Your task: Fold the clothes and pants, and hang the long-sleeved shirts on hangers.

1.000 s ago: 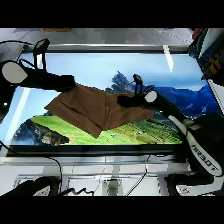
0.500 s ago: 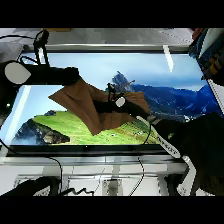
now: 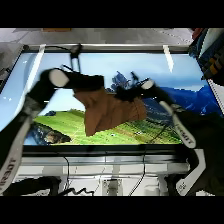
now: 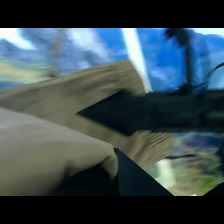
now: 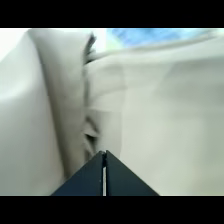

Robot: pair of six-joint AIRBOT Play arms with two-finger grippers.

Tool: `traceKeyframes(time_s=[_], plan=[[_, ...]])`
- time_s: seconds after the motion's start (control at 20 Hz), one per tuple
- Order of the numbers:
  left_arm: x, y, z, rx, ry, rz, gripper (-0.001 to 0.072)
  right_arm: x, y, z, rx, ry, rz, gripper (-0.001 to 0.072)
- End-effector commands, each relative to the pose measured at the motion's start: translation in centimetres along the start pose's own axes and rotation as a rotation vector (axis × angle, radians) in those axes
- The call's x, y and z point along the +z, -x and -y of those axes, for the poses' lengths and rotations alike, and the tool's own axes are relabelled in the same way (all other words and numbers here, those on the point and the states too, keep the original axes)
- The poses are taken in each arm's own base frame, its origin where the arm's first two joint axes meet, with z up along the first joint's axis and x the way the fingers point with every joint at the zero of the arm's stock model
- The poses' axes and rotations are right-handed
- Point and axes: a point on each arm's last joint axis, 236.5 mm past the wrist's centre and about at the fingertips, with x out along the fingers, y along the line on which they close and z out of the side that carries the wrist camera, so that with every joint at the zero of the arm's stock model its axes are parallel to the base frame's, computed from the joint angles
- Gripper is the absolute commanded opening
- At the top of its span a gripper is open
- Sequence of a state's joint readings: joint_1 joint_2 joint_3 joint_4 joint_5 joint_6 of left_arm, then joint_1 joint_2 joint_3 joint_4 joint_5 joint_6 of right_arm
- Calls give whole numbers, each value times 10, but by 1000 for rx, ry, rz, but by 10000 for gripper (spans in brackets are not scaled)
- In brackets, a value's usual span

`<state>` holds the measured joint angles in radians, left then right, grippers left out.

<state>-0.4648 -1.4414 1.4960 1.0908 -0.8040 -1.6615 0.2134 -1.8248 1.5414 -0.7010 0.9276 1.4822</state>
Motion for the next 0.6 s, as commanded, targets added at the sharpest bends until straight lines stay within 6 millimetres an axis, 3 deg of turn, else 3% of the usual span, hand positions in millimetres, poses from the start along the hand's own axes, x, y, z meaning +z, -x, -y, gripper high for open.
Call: traceKeyframes(time_s=[0.0, 0.2, 0.3, 0.35, 0.4, 0.45, 0.5, 0.55], plan=[[-10, -66, 52, -130, 75, 85, 20, 28, 96, 42, -124, 45, 44, 35], [-28, -119, 90, -198, 143, 196, 22, 65, 201, 53, -224, 87, 251, 35], [-31, -132, 100, -206, 136, 259, 23, 72, 238, 59, -268, 94, 319, 35], [-34, -134, 107, -213, 131, 273, 75, 75, 253, 66, -300, 98, 343, 35], [-37, -134, 112, -221, 126, 271, 264, 76, 263, 74, -329, 98, 358, 35], [-39, -134, 116, -226, 121, 268, 527, 77, 271, 84, -362, 95, 365, 35], [-41, -134, 117, -225, 113, 265, 694, 77, 277, 94, -392, 91, 364, 35], [-41, -134, 116, -225, 113, 264, 705, 76, 282, 104, -423, 90, 360, 35]])
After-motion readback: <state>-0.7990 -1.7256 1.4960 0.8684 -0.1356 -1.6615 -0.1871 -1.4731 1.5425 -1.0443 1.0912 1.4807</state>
